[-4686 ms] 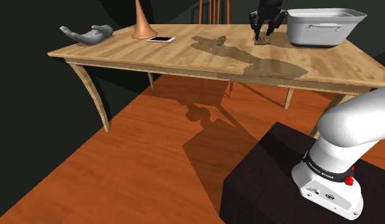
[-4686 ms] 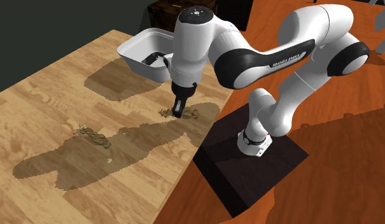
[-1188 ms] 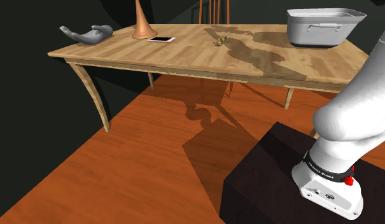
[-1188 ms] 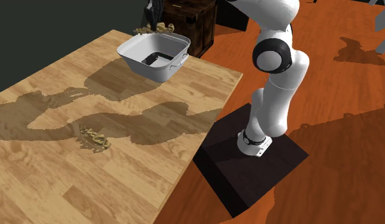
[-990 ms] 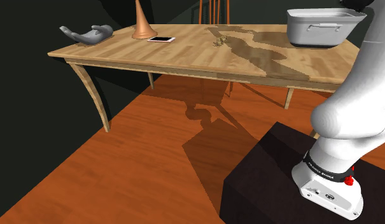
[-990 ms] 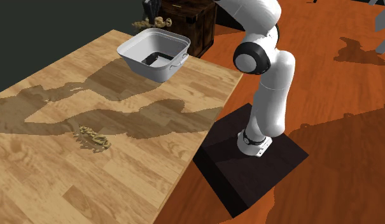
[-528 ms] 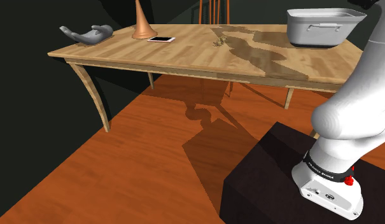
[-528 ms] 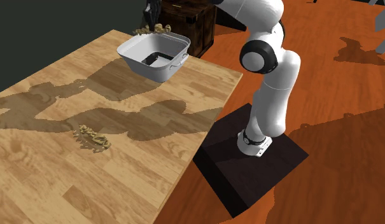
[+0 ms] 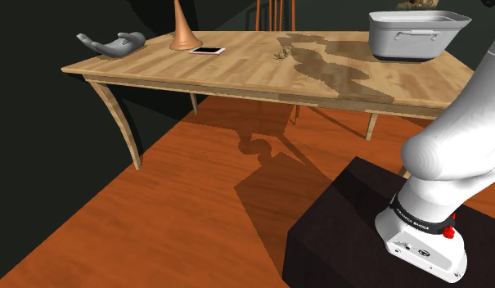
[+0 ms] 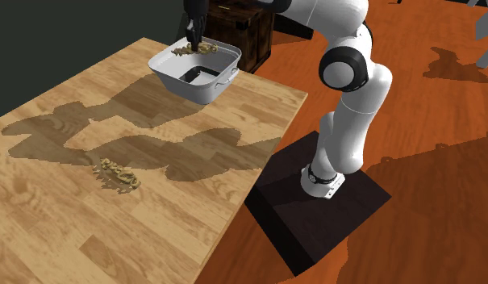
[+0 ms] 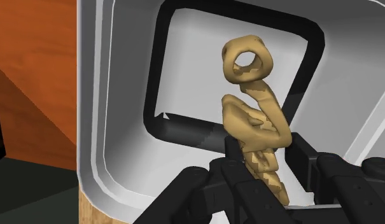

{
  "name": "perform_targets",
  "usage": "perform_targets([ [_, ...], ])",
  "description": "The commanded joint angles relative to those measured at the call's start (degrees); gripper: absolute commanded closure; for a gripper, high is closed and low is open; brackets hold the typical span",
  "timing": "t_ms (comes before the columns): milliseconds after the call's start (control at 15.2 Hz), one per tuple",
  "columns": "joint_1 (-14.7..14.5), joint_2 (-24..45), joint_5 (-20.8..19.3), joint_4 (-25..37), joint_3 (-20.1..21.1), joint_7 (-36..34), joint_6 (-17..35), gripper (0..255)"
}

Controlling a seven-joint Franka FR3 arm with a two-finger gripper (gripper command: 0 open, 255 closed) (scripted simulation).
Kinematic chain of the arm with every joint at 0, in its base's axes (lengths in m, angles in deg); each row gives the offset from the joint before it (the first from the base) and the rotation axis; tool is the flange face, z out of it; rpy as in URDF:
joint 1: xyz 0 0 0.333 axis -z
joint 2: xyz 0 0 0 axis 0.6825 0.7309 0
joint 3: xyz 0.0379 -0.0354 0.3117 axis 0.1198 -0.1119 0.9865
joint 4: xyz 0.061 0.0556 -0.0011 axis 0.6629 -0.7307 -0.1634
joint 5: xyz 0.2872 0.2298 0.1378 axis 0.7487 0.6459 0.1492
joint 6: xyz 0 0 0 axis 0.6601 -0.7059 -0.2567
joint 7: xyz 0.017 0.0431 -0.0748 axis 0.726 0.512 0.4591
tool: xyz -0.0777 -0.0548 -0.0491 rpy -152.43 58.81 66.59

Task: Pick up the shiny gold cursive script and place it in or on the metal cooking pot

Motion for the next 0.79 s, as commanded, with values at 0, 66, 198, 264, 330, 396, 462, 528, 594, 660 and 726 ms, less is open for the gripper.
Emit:
perform_targets([
  [0,-0.31,-1.03,-0.58,-2.84,0.26,-0.36,1.98,255],
  [66,-0.42,-1.53,-0.84,-4.23,0.36,-0.50,2.92,255],
  [198,-0.46,-1.75,-0.96,-4.84,0.42,-0.57,3.34,255],
  [264,-0.46,-1.74,-0.95,-4.83,0.41,-0.56,3.33,255],
  [330,-0.46,-1.74,-0.95,-4.83,0.41,-0.56,3.33,255],
  [396,-0.46,-1.74,-0.95,-4.83,0.41,-0.56,3.33,255],
  [462,-0.46,-1.74,-0.95,-4.82,0.41,-0.56,3.33,255],
  [528,-0.46,-1.74,-0.95,-4.82,0.41,-0.56,3.33,255],
  [594,-0.46,-1.74,-0.95,-4.82,0.41,-0.56,3.33,255],
  [660,-0.46,-1.74,-0.95,-4.83,0.41,-0.56,3.33,0],
  [726,-0.45,-1.74,-0.95,-4.83,0.41,-0.56,3.33,0],
])
